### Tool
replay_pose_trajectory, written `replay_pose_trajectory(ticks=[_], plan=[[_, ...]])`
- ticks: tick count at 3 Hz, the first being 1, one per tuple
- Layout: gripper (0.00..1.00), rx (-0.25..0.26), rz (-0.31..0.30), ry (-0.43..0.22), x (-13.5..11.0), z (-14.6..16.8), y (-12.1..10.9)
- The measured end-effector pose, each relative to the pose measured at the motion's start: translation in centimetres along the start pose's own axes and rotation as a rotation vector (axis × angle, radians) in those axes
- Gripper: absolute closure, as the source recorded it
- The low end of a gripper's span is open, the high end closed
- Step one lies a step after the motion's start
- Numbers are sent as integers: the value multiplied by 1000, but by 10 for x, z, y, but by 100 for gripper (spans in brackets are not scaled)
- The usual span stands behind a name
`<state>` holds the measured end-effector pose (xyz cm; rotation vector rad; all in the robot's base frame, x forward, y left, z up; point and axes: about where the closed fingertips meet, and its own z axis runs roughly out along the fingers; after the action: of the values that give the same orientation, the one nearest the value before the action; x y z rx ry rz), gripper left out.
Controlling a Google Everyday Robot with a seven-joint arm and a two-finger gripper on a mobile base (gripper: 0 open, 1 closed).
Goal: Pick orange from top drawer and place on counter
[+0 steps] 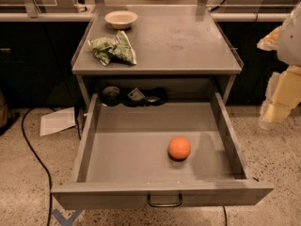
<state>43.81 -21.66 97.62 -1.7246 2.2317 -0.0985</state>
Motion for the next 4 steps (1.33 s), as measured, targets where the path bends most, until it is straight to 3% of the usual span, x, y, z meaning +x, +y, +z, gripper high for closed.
replay_pose_trajectory(ticks=[2, 4], plan=[[0, 15, -31, -12, -2, 5, -3], [0, 7, -134, -32, -2, 57, -10]])
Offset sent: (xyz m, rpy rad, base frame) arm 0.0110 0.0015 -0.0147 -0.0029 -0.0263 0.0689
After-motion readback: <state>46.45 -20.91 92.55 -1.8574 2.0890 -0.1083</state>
